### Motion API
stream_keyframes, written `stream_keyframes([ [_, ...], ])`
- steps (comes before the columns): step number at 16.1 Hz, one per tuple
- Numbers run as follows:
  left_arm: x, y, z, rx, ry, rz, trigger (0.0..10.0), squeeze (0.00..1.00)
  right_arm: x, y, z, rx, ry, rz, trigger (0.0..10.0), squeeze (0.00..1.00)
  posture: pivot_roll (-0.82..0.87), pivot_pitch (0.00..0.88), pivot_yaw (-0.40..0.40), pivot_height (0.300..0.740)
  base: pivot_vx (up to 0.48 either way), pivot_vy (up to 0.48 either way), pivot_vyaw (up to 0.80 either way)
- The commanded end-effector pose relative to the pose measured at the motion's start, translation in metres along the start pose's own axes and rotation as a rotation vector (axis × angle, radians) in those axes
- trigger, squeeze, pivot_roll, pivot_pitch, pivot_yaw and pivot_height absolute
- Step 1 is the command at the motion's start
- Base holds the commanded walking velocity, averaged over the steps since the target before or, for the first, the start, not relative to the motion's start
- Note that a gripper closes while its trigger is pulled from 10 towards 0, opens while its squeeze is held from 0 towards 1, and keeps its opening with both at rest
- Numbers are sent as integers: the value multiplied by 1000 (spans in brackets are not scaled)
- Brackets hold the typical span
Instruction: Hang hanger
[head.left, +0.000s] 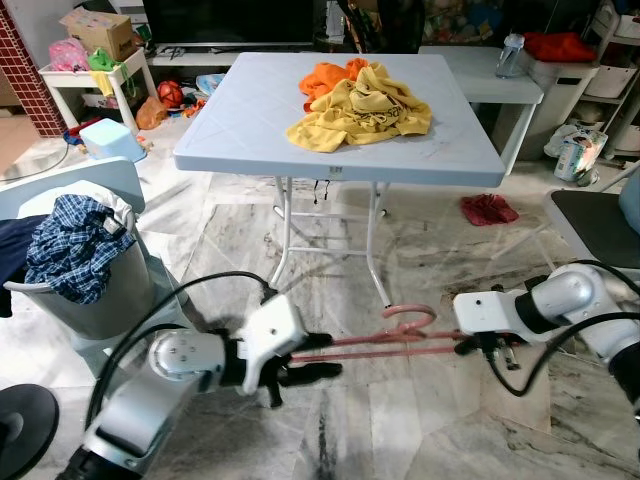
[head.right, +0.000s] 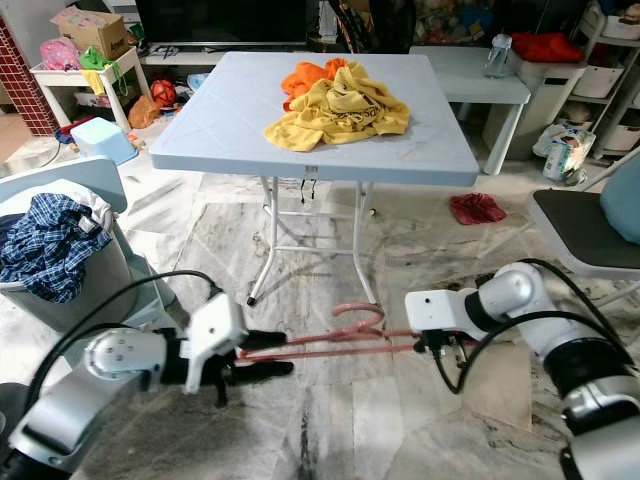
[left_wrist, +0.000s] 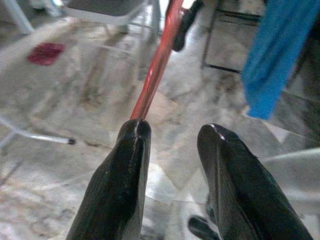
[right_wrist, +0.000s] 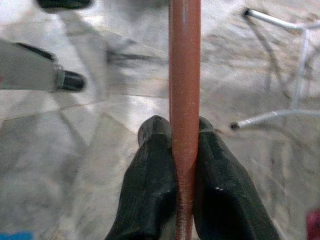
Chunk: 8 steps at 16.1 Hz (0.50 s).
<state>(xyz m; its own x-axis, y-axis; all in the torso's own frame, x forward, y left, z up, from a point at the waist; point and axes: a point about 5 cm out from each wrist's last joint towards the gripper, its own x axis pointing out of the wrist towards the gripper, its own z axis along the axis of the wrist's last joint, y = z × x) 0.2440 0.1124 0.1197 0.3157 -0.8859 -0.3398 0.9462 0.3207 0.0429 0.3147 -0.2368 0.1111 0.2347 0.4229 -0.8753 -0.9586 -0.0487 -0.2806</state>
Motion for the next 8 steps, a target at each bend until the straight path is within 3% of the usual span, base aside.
stream_keyframes([
  [1, -6, 7, 5, 2, -39, 73, 10000, 1000, 1, -10, 4, -25, 12, -86, 0, 0, -69, 0, -15, 740, 0, 0, 0],
  [4, -12, 24, 5, -24, -118, 372, 10000, 1000, 15, -16, 4, 180, -70, -288, 0, 0, -62, 0, -21, 740, 0, 0, 0],
  [6, -12, 30, 6, -131, -219, 634, 10000, 1000, 27, -15, -3, 497, -171, -438, 0, 0, -61, 0, -22, 740, 0, 0, 0],
  [8, -9, 26, 6, -172, -256, 735, 10000, 1000, 34, -14, -3, 670, -251, -517, 0, 0, -65, 0, -22, 740, 0, 0, 0],
])
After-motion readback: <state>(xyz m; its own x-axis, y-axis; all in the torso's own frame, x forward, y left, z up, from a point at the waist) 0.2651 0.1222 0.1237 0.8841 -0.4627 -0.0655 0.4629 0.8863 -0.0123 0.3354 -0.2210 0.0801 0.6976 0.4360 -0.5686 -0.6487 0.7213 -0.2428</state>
